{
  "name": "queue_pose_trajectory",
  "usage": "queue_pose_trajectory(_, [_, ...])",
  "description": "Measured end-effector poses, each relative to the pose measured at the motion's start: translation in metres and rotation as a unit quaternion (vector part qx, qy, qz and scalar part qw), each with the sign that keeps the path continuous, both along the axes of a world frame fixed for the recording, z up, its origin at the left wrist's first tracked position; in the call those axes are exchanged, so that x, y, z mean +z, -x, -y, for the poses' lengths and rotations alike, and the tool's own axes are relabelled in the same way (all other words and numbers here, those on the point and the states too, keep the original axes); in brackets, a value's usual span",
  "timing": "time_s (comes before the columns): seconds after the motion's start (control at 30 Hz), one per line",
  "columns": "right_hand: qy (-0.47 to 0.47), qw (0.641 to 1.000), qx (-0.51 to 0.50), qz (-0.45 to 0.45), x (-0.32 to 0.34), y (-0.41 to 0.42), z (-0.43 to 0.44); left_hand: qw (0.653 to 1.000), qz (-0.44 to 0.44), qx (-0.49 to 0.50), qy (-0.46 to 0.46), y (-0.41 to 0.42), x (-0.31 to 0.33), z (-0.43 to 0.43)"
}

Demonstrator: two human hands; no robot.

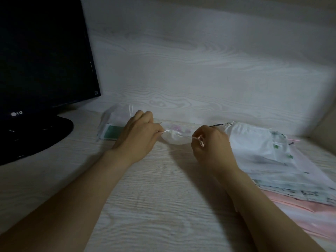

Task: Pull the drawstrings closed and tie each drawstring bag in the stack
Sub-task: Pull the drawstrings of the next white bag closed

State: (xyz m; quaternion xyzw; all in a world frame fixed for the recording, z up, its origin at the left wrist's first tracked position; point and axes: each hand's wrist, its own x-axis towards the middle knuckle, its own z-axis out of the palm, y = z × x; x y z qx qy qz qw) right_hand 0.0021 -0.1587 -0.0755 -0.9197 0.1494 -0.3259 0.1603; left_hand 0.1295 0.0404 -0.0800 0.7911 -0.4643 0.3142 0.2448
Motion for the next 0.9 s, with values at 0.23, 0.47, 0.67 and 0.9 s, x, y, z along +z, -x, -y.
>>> queue_pose_trajectory(0.23, [0.08,0.995,-0.064,0.019,0.008,0.008,-0.011,0.993,-0.093,0.074,-0.003,0.013,-0.001,0.004])
queue_pose_trajectory(0.47, [-0.221,0.975,0.019,0.005,0.013,0.01,-0.021,0.992,-0.091,0.059,0.056,0.017,0.002,0.01])
queue_pose_trajectory(0.67, [-0.337,0.939,0.062,0.032,0.019,0.013,-0.028,0.994,-0.036,0.042,0.096,0.019,0.005,0.013])
queue_pose_trajectory(0.9, [-0.024,0.992,0.035,0.117,0.006,0.002,-0.018,0.987,-0.131,-0.055,0.073,0.028,0.001,0.017])
